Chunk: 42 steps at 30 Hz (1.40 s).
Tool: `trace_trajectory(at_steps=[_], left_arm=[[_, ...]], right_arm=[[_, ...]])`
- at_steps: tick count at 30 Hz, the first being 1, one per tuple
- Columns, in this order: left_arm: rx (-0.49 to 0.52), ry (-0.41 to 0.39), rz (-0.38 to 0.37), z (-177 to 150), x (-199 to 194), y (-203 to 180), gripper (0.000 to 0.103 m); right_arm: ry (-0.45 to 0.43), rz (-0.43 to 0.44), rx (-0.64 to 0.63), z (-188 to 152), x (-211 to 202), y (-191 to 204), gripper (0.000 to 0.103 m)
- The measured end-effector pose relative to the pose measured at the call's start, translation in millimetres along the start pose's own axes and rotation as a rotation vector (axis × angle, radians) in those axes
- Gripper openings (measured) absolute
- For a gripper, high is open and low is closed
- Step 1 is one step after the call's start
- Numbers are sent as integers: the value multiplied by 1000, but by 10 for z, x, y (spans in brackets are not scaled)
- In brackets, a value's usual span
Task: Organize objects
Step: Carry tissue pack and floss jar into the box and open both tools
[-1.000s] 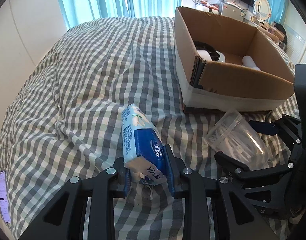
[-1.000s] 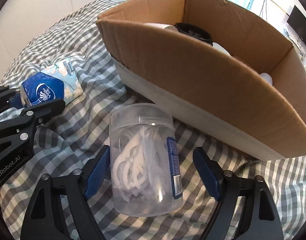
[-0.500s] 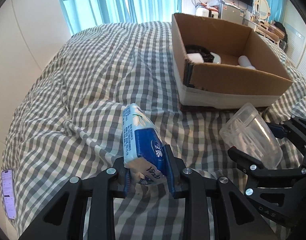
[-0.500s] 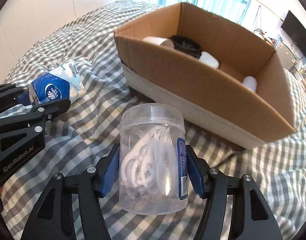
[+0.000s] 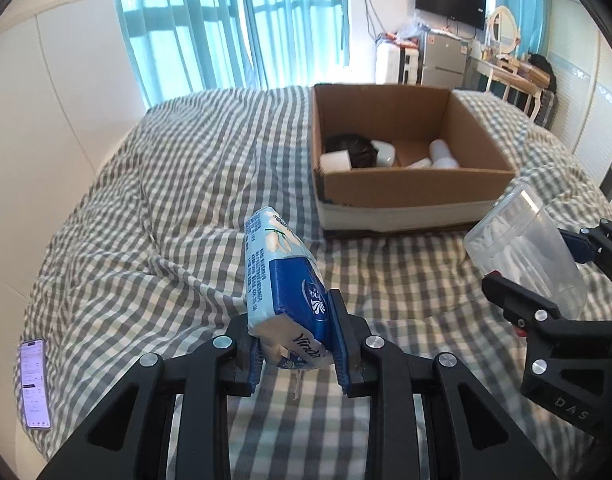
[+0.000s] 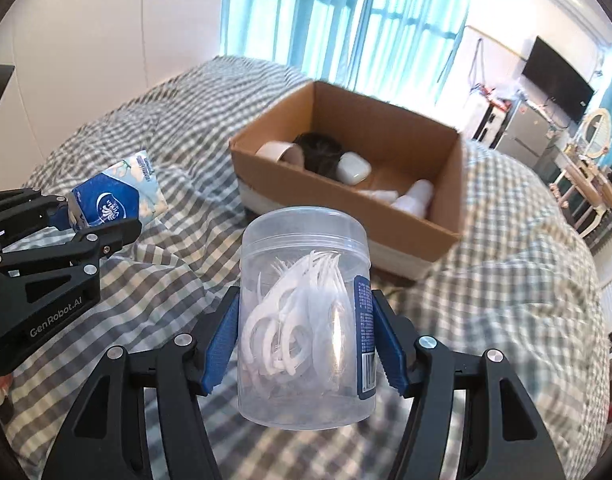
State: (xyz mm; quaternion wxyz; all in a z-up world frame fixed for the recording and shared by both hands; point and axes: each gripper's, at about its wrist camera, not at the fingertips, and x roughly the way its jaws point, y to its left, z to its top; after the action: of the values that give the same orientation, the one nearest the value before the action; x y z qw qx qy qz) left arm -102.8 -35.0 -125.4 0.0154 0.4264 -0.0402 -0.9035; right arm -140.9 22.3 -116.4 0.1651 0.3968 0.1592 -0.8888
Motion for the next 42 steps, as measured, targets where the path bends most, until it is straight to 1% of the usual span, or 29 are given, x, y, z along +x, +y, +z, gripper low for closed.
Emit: trace_trajectory(at_steps=[7, 12, 17, 21, 25, 30, 36, 39, 42], left_arm=[[23, -80, -5, 121, -377, -141, 28], [59, -127, -23, 270, -567, -250, 28], [93, -172, -27, 513, -669, -360, 28], [110, -206, -42, 766, -674, -435, 28], [113, -221, -54, 1036, -575, -499, 28], [128, -225, -54, 1357, -330, -557, 28], [133, -196, -48, 1676, 130, -549, 28], [131, -183, -52, 1812, 392, -562, 28], [124, -159, -65, 1925, 662, -557, 28]], right_arm=[[-81, -42, -7, 5, -417, -69, 61], [-133, -65, 17, 110, -646, -232, 62], [-181, -88, 42, 325, -783, -416, 61], [-201, -87, 66, 562, -744, -570, 61], [-212, -87, 80, 765, -660, -706, 61], [-212, -88, 94, 1034, -445, -861, 61], [-200, -80, 135, 1353, -48, -1086, 61], [-179, -71, 152, 1491, 241, -1183, 61], [-156, -59, 166, 1560, 506, -1236, 61]])
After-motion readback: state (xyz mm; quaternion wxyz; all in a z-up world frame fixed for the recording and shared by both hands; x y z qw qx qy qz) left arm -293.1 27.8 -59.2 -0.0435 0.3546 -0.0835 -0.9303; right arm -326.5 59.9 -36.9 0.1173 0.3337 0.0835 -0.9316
